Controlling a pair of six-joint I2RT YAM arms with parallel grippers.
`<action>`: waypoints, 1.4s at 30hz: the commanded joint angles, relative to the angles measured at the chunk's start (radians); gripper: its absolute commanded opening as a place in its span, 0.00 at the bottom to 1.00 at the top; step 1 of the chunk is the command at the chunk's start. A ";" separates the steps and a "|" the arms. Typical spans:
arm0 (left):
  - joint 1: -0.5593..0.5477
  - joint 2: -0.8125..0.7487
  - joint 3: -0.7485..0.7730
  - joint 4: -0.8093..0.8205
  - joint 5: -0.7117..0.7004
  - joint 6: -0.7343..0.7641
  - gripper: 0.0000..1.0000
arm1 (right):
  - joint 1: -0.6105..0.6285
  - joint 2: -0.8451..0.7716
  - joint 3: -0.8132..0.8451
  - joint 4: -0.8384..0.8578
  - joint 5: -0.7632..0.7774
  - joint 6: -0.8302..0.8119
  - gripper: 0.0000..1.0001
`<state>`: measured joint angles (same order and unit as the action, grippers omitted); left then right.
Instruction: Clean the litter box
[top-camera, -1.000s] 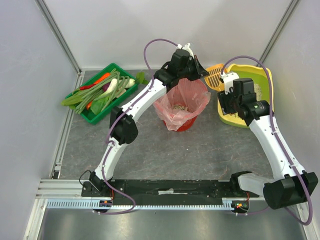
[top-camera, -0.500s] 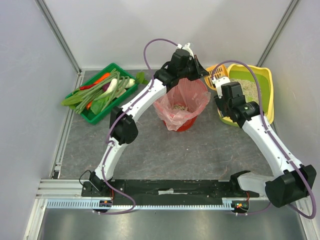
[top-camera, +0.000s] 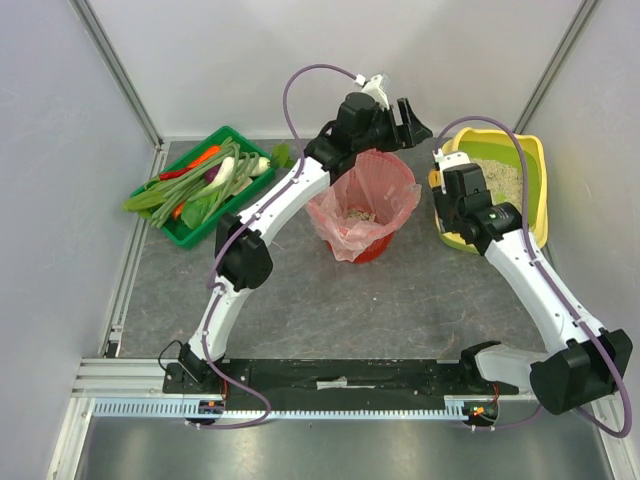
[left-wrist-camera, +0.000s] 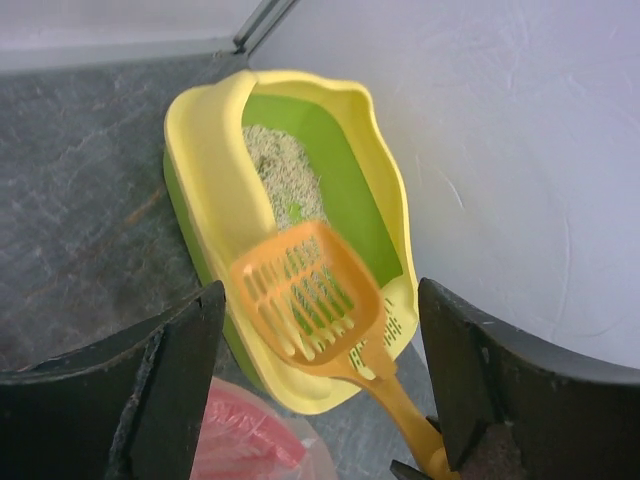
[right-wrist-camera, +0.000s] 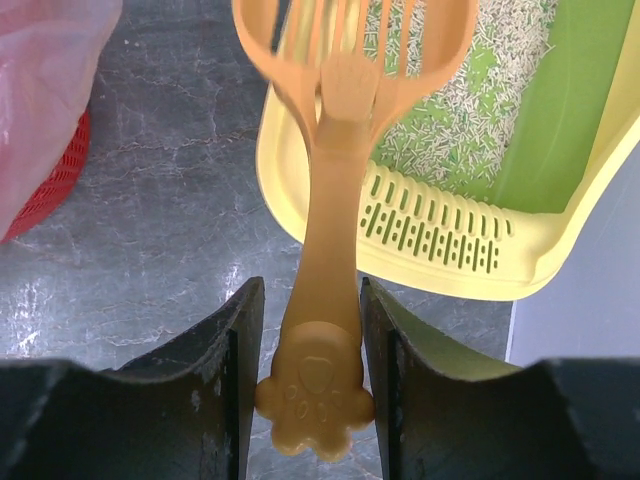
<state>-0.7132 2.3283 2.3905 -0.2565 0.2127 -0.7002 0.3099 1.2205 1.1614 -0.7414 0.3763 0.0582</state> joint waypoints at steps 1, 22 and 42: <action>0.001 -0.095 -0.001 0.135 -0.019 0.119 0.85 | -0.026 -0.045 0.026 0.010 0.021 0.061 0.00; 0.201 -0.391 -0.461 0.407 0.078 0.255 0.87 | -0.391 0.010 0.124 -0.015 -0.253 0.115 0.00; 0.235 -0.455 -0.625 0.369 0.152 0.294 0.85 | -0.634 0.007 0.009 -0.016 -0.421 -0.017 0.61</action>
<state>-0.4873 1.9305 1.7775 0.0635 0.3244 -0.4358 -0.3141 1.1995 1.1027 -0.8410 0.0284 0.0826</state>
